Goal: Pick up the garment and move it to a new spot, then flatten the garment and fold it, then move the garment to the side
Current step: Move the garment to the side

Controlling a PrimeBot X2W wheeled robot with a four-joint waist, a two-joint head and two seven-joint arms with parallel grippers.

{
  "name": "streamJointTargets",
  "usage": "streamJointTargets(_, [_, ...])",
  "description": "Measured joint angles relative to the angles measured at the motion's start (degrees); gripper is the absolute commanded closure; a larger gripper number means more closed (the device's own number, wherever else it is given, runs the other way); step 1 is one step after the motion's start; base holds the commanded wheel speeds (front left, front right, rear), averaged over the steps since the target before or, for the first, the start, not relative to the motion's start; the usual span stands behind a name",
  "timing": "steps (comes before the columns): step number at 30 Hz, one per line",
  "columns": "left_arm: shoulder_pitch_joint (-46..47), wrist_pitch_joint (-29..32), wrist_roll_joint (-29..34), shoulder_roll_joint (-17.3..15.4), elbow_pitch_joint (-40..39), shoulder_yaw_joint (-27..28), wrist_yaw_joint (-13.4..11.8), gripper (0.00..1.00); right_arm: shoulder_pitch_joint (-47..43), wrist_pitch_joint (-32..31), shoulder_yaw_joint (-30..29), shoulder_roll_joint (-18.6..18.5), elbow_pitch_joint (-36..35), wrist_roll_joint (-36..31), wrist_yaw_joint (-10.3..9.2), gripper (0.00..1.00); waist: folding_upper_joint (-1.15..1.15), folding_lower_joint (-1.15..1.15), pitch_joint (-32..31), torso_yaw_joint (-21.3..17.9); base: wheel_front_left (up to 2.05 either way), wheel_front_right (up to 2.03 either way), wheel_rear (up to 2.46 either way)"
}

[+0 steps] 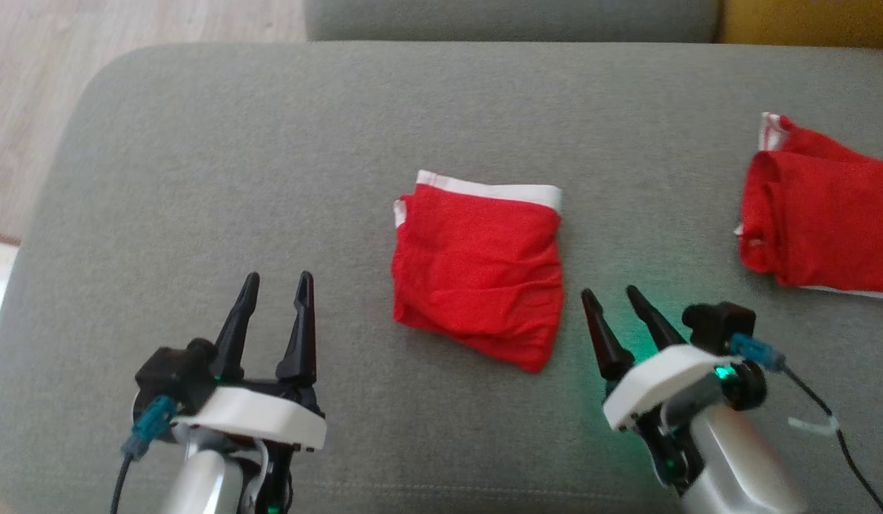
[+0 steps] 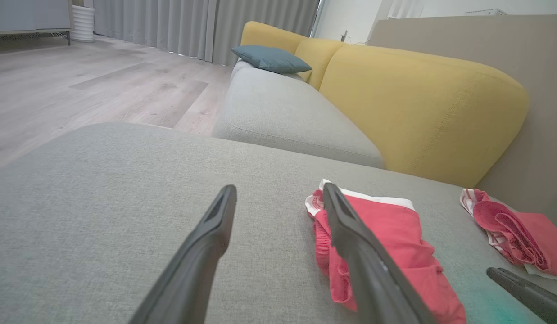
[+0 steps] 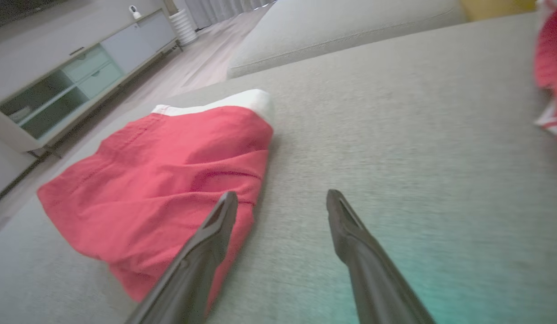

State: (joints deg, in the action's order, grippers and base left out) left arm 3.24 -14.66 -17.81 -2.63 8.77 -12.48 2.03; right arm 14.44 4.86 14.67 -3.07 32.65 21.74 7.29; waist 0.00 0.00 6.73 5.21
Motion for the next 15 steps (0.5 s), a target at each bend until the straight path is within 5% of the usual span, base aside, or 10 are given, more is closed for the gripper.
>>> streamJointTargets(3, [0.9,0.0,-0.1,0.0,0.2,-0.3,0.0,0.0,2.7,-1.3,2.4,0.0,3.2,6.4,0.0,0.0,0.0,0.0,0.9,1.5,0.0,0.0,0.0])
streamJointTargets(15, [1.1,0.0,-1.4,0.0,0.4,-1.3,-0.5,0.0,12.3,-0.2,8.6,-0.2,16.2,12.7,0.0,0.0,0.0,0.0,3.2,6.6,0.0,0.0,0.0])
